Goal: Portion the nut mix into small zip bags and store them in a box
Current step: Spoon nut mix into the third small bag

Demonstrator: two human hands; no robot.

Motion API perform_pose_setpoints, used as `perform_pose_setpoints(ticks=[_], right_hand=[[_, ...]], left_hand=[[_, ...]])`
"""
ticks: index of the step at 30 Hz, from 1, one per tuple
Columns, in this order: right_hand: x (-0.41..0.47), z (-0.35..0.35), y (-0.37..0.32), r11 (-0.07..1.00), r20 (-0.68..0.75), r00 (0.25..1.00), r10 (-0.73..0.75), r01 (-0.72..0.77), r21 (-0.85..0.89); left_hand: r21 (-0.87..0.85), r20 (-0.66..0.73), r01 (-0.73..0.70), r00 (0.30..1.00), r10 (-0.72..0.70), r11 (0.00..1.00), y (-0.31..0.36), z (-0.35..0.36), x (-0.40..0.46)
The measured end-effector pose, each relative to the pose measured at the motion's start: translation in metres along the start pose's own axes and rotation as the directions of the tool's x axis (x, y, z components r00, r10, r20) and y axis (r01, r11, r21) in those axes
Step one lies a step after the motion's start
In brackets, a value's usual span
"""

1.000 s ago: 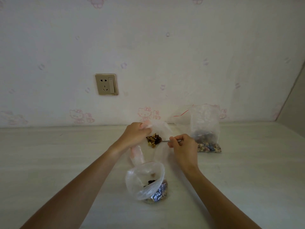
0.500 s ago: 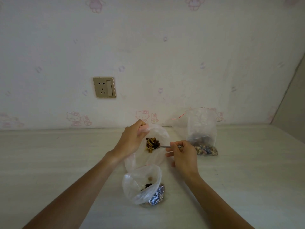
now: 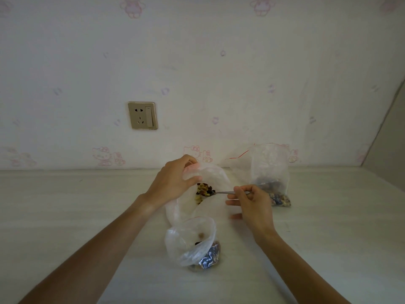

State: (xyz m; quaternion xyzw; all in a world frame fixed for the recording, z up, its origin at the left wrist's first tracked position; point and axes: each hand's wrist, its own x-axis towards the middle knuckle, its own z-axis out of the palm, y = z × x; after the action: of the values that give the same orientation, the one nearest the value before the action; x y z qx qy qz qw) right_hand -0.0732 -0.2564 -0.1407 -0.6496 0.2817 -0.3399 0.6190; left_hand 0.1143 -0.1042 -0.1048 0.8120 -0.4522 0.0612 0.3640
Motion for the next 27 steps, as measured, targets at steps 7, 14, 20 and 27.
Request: perform_pose_setpoints(ticks=[7, 14, 20, 27], right_hand=[[-0.018, -0.017, -0.036, 0.996, 0.054, 0.995, -0.085, 0.084, 0.026], [-0.063, -0.052, -0.06, 0.99, 0.141, 0.988, -0.061, 0.042, 0.136], [-0.093, -0.057, -0.053, 0.997, 0.25, 0.968, -0.006, -0.015, 0.08], [-0.111, -0.067, -0.052, 0.668, 0.403, 0.775, -0.487, 0.627, -0.4]], left_hand=[[0.062, -0.15, -0.055, 0.987, 0.064, 0.997, 0.027, -0.023, -0.035], [0.08, -0.234, 0.05, 0.972, -0.03, 0.996, 0.046, -0.04, -0.103], [0.196, 0.045, 0.37, 0.922, -0.385, 0.908, 0.043, -0.026, -0.14], [-0.151, 0.074, 0.382, 0.924, -0.375, 0.912, 0.057, -0.019, -0.15]])
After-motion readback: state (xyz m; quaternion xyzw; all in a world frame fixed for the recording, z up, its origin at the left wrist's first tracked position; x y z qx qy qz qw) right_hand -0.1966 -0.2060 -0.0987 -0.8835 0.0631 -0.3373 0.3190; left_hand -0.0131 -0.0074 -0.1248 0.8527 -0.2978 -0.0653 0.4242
